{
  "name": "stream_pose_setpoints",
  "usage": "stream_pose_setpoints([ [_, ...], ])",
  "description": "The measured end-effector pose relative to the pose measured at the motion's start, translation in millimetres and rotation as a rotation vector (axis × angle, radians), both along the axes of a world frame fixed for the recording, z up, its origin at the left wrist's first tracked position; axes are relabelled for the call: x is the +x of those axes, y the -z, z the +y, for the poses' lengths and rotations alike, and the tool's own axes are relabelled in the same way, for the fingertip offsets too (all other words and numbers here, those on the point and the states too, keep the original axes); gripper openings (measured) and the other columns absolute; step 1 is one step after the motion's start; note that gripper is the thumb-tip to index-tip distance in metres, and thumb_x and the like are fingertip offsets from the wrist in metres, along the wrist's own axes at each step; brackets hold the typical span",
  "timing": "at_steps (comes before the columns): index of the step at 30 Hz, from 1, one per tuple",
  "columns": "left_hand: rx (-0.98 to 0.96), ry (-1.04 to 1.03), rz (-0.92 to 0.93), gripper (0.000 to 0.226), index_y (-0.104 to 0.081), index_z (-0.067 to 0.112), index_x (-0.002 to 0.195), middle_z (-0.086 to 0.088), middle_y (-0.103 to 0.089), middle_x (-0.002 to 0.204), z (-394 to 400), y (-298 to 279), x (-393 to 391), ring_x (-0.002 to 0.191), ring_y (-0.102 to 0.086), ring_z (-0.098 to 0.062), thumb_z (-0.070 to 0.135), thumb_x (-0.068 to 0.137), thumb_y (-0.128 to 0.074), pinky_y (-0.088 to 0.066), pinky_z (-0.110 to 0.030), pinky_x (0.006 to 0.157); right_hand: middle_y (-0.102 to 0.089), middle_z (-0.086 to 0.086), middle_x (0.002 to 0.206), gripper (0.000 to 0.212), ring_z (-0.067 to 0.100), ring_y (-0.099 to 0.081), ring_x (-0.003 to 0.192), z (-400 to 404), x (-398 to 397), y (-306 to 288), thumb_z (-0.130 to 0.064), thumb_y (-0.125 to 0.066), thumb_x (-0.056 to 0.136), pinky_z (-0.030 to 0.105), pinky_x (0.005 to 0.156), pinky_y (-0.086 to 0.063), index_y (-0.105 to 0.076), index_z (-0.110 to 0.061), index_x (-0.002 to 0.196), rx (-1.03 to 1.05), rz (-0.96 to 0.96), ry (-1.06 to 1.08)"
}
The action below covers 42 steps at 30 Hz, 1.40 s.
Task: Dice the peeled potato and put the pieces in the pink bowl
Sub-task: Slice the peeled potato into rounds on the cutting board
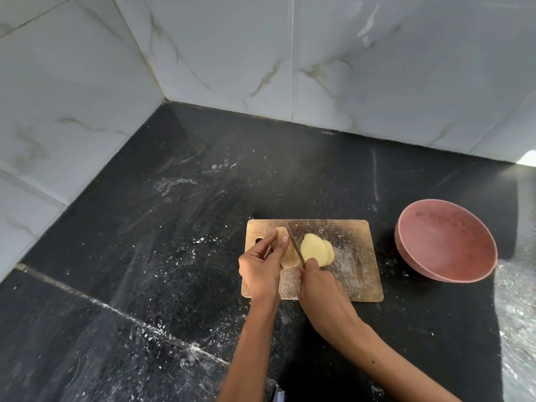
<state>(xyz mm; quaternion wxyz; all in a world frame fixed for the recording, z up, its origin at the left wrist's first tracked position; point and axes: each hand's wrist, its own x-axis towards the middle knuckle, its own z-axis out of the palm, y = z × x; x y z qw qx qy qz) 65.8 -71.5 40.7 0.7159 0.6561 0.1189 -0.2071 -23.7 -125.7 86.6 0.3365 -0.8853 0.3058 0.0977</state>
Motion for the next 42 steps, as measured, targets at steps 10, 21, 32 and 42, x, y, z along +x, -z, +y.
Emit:
stream_pose_setpoints([
  [10, 0.03, -0.021, -0.036, 0.022, -0.076, 0.016, 0.096, -0.004, -0.075, 0.095, -1, 2, -2, 0.096, -0.07, -0.021, 0.011, 0.075, -0.08, -0.054, -0.049, 0.089, -0.059, 0.013, 0.104, 0.016, 0.033, -0.056, 0.099, 0, -1, -1, -0.021, -0.026, 0.104, 0.037, 0.072, -0.038, -0.038, -0.012, 0.11, 0.058, 0.079, -0.017],
  [21, 0.06, -0.017, -0.063, 0.021, -0.075, 0.01, 0.098, -0.005, -0.075, 0.093, 0, -3, -3, 0.094, -0.07, -0.023, 0.008, 0.077, -0.079, -0.055, -0.051, 0.088, -0.059, 0.015, 0.108, 0.014, 0.032, -0.055, 0.1, -7, 10, -3, -0.016, -0.029, 0.102, 0.035, 0.071, -0.036, -0.039, -0.011, 0.111, 0.064, 0.073, -0.038],
  [32, 0.118, -0.004, -0.116, 0.022, -0.075, 0.009, 0.098, -0.006, -0.075, 0.091, -2, -6, -3, 0.093, -0.07, -0.024, 0.01, 0.077, -0.079, -0.055, -0.05, 0.086, -0.059, 0.016, 0.116, 0.021, 0.035, -0.055, 0.109, -4, 15, -3, -0.013, -0.029, 0.102, 0.035, 0.073, -0.034, -0.037, -0.008, 0.12, -0.033, 0.11, -0.048],
  [42, 0.159, 0.034, -0.139, 0.024, -0.074, 0.008, 0.102, -0.01, -0.074, 0.094, -1, -13, -3, 0.097, -0.068, -0.031, 0.012, 0.079, -0.078, -0.055, -0.05, 0.086, -0.062, 0.017, 0.112, 0.02, 0.037, -0.059, 0.103, -5, 22, 5, -0.005, -0.03, 0.098, 0.036, 0.07, -0.036, -0.037, -0.007, 0.117, -0.063, 0.108, -0.044],
])
